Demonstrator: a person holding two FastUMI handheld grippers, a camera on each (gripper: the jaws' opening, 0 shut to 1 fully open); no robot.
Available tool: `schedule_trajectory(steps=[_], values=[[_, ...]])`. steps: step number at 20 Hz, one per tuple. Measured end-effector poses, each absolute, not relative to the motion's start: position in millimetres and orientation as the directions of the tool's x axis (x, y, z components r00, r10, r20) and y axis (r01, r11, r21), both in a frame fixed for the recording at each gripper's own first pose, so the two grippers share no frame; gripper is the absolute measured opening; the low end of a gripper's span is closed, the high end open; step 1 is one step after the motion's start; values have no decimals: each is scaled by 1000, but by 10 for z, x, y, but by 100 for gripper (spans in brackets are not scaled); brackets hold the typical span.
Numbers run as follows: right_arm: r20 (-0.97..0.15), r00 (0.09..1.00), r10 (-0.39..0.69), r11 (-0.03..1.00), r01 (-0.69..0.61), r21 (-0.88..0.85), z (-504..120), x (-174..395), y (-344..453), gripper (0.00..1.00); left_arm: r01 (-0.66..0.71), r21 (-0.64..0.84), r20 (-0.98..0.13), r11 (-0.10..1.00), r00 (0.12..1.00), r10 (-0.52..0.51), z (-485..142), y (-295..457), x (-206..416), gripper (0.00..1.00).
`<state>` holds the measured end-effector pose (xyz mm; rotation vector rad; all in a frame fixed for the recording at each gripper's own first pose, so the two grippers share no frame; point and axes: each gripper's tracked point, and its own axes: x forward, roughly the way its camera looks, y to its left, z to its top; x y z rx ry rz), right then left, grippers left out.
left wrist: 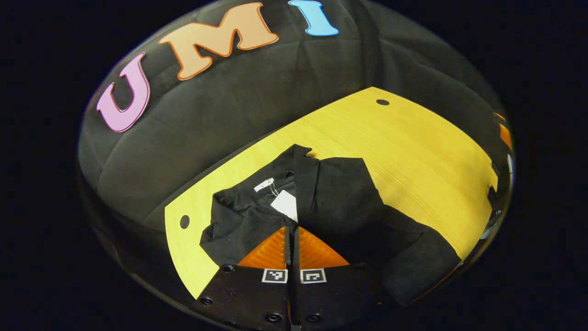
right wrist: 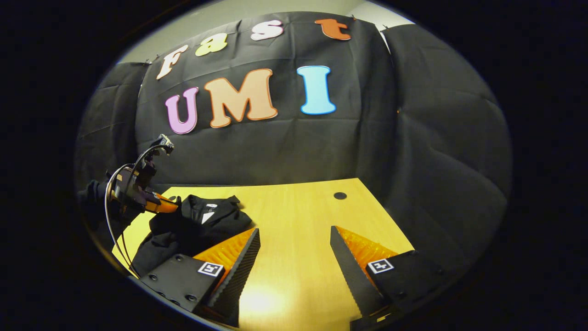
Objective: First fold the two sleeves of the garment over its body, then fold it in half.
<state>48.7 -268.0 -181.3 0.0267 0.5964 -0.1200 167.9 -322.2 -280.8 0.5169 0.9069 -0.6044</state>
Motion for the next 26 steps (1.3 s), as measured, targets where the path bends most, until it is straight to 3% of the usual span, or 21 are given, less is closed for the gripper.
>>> schedule_trajectory(steps=[2, 5, 8, 9, 18, 26], values=[[-572, 812, -121, 990, 138, -14, -1856, 437, -2785, 97, 690, 176, -850, 703, 467, -245, -2917, -3335, 1730, 0], [-585, 800, -133, 989, 147, -24, -1924, 269, -2841, 97, 681, 266, -819, 682, 533, -212, -2954, -3508, 1930, 0], [-585, 801, -129, 989, 147, -17, -1930, 312, -2888, 97, 693, 251, -728, 676, 595, -340, -2762, -3942, 1987, 100], [-583, 802, -125, 989, 144, -14, -1920, 335, -2884, 97, 686, 252, -704, 682, 614, -357, -2668, -3967, 1968, 93], [-580, 815, 10, 1000, 8, 28, -1934, 580, -2560, 97, 553, 155, -614, 819, 703, -358, -2199, -3578, 1823, 94], [-565, 815, 126, 991, -122, 46, -1892, 555, -1846, 99, 380, 81, -531, 921, 799, -283, -1790, -2458, 1247, 94]])
